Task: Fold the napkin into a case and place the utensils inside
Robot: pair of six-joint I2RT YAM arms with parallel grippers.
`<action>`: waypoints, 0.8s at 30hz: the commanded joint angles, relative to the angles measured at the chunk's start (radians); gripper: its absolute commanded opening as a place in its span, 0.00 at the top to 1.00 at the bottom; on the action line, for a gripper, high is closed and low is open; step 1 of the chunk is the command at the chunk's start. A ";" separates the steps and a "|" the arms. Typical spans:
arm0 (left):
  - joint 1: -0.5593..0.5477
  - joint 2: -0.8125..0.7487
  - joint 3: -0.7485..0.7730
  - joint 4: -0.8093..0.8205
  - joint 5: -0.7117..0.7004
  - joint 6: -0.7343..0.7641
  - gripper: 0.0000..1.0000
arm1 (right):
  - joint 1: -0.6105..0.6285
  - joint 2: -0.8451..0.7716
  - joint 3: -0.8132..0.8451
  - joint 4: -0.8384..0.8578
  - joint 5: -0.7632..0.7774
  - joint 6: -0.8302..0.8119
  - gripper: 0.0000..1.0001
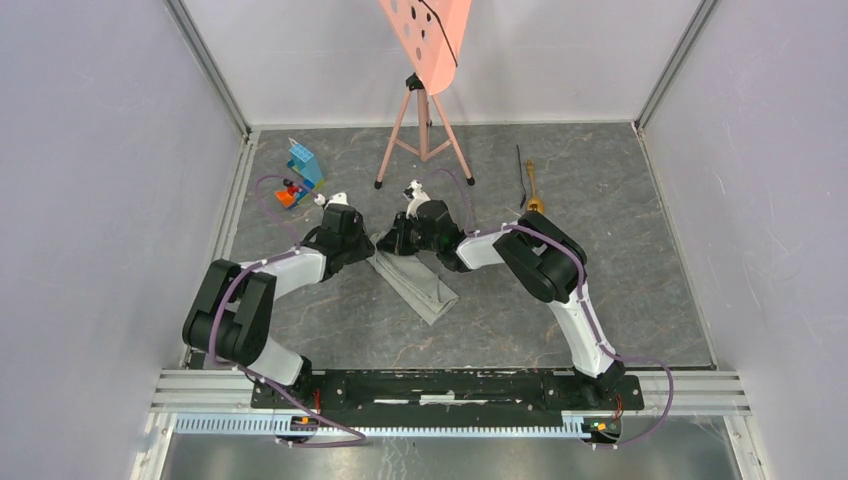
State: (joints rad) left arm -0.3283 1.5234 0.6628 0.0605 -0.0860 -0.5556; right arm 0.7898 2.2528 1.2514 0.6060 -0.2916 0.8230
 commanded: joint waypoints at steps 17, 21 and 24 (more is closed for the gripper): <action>0.060 -0.231 -0.071 -0.220 0.202 -0.394 0.49 | 0.054 -0.288 -0.030 -0.437 0.065 -0.745 0.45; 0.061 -0.191 -0.104 -0.176 0.212 -0.467 0.57 | 0.091 -0.249 0.034 -0.479 0.120 -0.784 0.48; 0.061 -0.186 -0.132 -0.147 0.201 -0.493 0.60 | 0.120 -0.235 0.062 -0.508 0.167 -0.810 0.48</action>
State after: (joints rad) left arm -0.2714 1.3331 0.5606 -0.1455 0.0856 -0.9375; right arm 0.8772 1.9991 1.2423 0.1432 -0.2047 0.0986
